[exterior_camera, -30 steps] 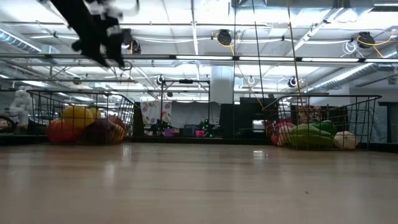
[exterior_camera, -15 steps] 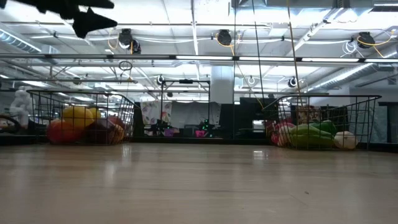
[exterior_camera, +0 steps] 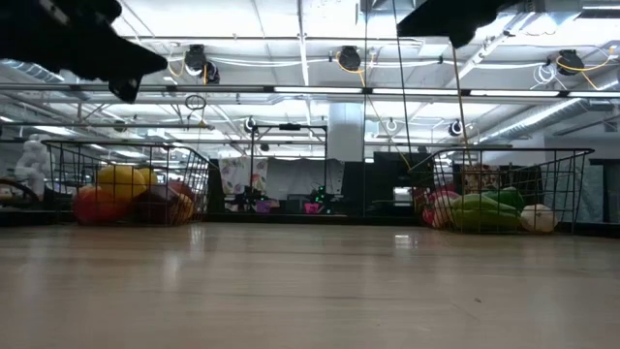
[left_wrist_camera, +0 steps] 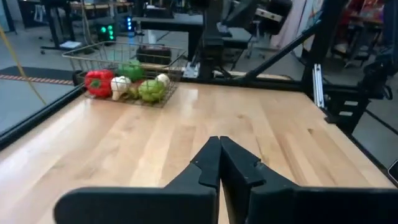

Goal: Sort produce into baskets
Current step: Return to Home Position

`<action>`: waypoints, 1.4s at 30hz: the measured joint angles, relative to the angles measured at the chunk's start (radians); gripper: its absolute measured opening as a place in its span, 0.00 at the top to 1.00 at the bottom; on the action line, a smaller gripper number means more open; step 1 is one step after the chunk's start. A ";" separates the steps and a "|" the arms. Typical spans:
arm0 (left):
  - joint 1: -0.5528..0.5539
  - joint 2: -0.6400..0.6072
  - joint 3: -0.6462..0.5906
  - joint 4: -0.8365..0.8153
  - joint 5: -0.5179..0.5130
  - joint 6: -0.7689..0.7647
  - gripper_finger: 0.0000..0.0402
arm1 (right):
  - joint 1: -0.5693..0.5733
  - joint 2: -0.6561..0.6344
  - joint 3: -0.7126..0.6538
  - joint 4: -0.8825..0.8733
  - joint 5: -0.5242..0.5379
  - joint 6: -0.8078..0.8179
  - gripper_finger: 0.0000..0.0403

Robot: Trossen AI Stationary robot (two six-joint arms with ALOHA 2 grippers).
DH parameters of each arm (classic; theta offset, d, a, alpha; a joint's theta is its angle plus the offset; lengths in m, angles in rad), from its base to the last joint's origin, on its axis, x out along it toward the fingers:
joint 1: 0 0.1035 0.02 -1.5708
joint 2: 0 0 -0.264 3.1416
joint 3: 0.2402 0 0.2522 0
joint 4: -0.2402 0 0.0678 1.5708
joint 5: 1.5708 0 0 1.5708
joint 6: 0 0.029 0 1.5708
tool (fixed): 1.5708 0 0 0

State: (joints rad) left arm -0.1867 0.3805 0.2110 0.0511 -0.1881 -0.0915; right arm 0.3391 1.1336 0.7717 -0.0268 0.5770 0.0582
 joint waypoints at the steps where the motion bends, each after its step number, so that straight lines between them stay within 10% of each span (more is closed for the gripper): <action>1: -0.007 0.000 -0.020 0.034 -0.001 -0.001 0.98 | -0.003 -0.014 -0.021 0.025 -0.001 0.001 0.96; 9: -0.035 -0.001 -0.195 0.315 -0.007 0.001 0.97 | -0.008 -0.142 -0.171 0.148 -0.003 -0.015 0.99; 22: -0.035 -0.041 -0.204 0.320 -0.017 0.082 0.97 | -0.002 -0.281 -0.349 0.230 -0.061 0.027 1.00; 42: -0.034 -0.380 -0.205 0.003 -0.056 0.111 0.97 | -0.003 -0.439 -0.616 0.465 -0.086 0.072 1.00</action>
State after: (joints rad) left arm -0.2211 0.0006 0.0059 0.0543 -0.2440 0.0194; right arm 0.3363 0.6942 0.1558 0.4384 0.4908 0.1303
